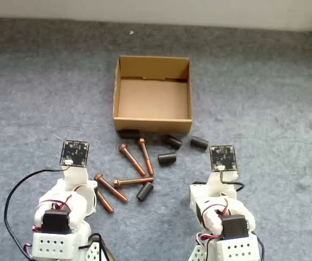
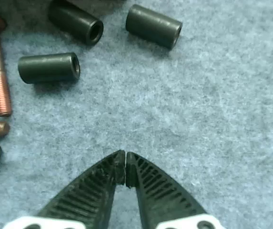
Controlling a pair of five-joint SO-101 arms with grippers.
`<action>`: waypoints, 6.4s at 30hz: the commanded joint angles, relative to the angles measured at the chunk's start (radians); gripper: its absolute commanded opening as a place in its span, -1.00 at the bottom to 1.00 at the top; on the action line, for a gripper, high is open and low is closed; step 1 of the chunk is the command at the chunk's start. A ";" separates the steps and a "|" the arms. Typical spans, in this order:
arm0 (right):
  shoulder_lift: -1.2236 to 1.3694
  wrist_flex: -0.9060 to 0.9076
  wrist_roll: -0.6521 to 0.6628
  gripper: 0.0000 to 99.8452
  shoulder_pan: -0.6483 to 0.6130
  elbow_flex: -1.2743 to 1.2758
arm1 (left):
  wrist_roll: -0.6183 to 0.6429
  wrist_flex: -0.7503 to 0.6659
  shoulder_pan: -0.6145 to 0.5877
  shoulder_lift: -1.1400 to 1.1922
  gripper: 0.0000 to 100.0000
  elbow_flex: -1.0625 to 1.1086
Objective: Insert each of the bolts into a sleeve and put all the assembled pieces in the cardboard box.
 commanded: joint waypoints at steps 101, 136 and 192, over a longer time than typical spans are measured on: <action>-0.010 0.013 -0.005 -0.97 0.245 -0.042 | -0.006 0.029 -0.048 -0.002 -0.97 -0.085; 1.015 0.229 0.577 -0.71 -0.231 -1.006 | -0.408 -0.049 -0.338 -0.002 -0.96 -0.027; 1.946 -0.088 0.852 -0.59 -0.285 -1.210 | -0.408 -0.055 -0.340 -0.002 -0.97 -0.022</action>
